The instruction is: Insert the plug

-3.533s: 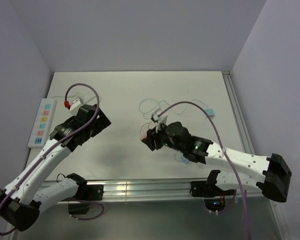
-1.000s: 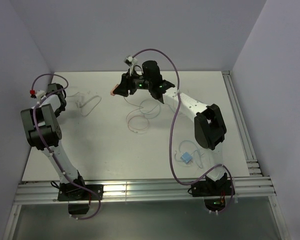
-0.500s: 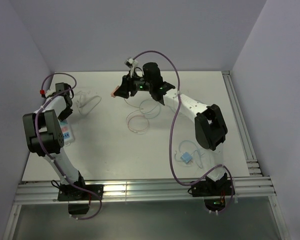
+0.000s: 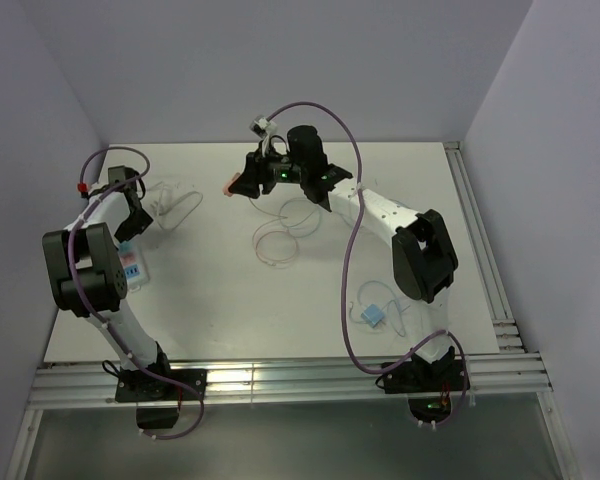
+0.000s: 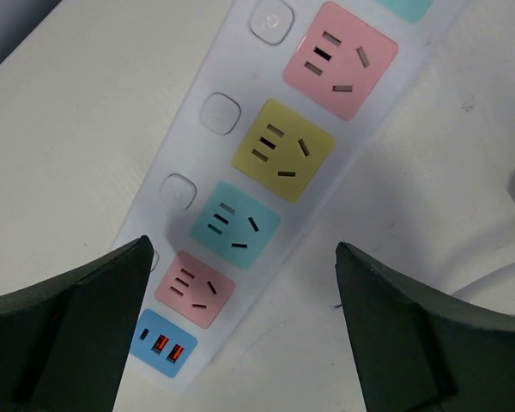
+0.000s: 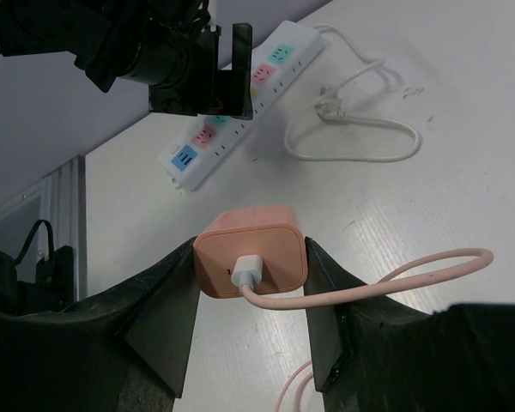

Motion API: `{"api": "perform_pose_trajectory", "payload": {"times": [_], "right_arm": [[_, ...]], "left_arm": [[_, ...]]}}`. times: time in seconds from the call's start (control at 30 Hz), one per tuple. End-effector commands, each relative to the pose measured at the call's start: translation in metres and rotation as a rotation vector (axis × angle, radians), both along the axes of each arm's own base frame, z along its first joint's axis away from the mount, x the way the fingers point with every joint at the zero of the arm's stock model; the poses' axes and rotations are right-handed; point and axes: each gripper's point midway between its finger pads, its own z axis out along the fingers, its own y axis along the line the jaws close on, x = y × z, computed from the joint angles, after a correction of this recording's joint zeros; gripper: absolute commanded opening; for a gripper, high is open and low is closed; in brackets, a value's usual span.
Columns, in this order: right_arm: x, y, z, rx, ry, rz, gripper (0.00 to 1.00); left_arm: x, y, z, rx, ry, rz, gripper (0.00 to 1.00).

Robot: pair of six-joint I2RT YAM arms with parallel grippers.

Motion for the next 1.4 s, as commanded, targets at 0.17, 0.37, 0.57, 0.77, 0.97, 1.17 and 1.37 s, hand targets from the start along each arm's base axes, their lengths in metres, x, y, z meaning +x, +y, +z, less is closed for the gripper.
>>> {"api": "perform_pose_trajectory", "payload": {"times": [0.17,0.37,0.57,0.77,0.97,1.17,1.37], "right_arm": [[-0.013,-0.003,0.043,0.064,-0.103,0.035,0.0],[-0.012,-0.005,0.044,0.065,-0.108,0.031,0.0],[-0.012,-0.006,0.043,0.061,-0.109,0.025,0.0],[-0.009,-0.006,0.042,0.043,-0.122,0.027,0.0],[-0.008,-0.006,0.037,0.029,-0.123,0.033,0.0],[-0.01,-0.007,0.031,0.021,-0.111,0.038,0.0],[-0.01,-0.014,0.034,0.016,-0.122,0.032,0.0]], "left_arm": [[-0.018,0.013,-0.018,-0.076,0.018,0.009,0.95],[-0.012,0.008,-0.026,-0.11,0.034,-0.05,0.93],[-0.008,-0.004,-0.04,-0.169,0.031,-0.12,0.37],[-0.01,-0.034,-0.041,-0.231,0.047,-0.186,0.0],[-0.021,-0.068,-0.04,-0.212,0.076,-0.268,0.0],[-0.022,-0.097,-0.026,-0.224,0.038,-0.329,0.0],[-0.04,-0.139,-0.022,-0.248,0.03,-0.407,0.0]]}}
